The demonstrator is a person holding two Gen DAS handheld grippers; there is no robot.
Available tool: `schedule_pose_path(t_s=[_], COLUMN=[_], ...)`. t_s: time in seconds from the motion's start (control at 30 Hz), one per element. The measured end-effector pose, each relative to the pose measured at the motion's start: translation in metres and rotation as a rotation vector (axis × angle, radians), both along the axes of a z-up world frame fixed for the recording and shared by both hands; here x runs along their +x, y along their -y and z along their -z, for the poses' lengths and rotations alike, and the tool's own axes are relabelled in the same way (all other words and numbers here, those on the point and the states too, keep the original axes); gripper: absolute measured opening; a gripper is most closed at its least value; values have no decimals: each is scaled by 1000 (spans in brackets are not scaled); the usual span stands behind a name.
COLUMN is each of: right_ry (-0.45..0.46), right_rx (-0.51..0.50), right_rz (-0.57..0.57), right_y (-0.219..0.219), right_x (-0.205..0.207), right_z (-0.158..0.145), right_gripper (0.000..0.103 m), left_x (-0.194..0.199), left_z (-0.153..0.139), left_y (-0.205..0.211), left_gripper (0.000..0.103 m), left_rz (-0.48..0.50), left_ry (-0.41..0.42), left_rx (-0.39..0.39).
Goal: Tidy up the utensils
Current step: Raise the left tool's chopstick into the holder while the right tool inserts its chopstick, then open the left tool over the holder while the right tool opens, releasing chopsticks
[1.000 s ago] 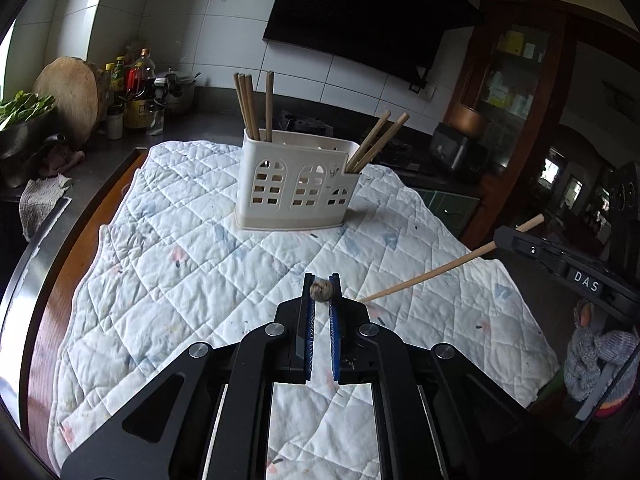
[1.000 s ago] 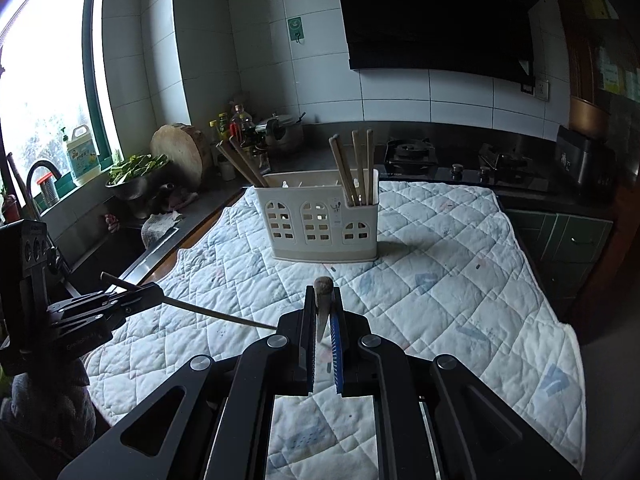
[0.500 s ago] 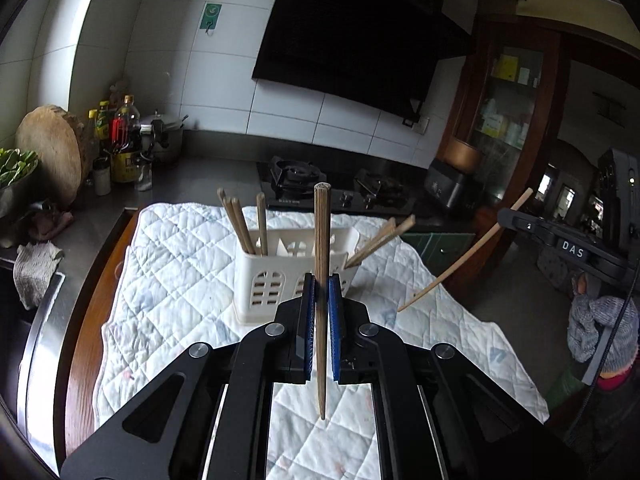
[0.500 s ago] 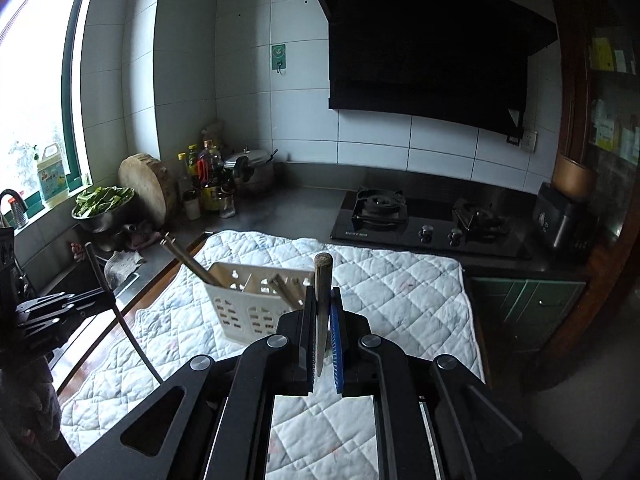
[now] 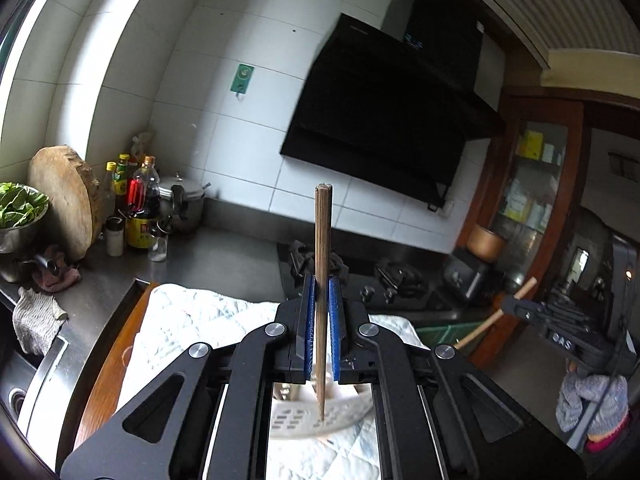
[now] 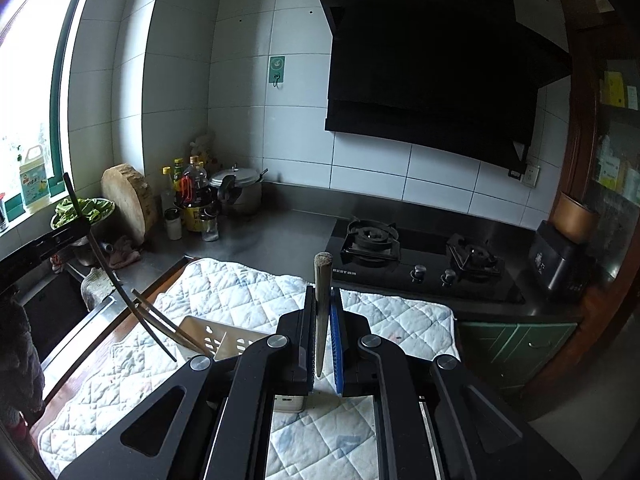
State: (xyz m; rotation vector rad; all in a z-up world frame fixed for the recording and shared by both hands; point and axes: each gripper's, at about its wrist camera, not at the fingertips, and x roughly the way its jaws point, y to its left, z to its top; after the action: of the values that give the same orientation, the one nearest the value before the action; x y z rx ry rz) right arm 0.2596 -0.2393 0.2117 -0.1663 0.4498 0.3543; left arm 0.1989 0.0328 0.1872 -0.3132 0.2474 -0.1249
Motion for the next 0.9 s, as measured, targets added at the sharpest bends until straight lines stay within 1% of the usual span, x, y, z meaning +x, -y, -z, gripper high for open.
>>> schedule_pose_path(t_s=[0.13,0.23,0.4,0.57,0.9], right_ry=[1,-11,-40,-72,-141], right_rx=[9,5,-1,-13,-11], right_rz=[-24,-41,-56,-56,-59], right_y=[-6,-12,-21,-25,-25], right_x=[10,16,26,33,44], right_z=[2,7,18,31,53], right_gripper=[7,7,7,7,7], left_x=[15,26,50,63,67], left_z=[6,13,28,40,52], left_y=[-11,-12,-2,7,15], left_gripper=[5,5,5,5,6], left_rz=[-60,-84,-56,-23,5], left_ry=[25,24,-37,-81,-132], left_rx=[-58,-65,-28,19,69])
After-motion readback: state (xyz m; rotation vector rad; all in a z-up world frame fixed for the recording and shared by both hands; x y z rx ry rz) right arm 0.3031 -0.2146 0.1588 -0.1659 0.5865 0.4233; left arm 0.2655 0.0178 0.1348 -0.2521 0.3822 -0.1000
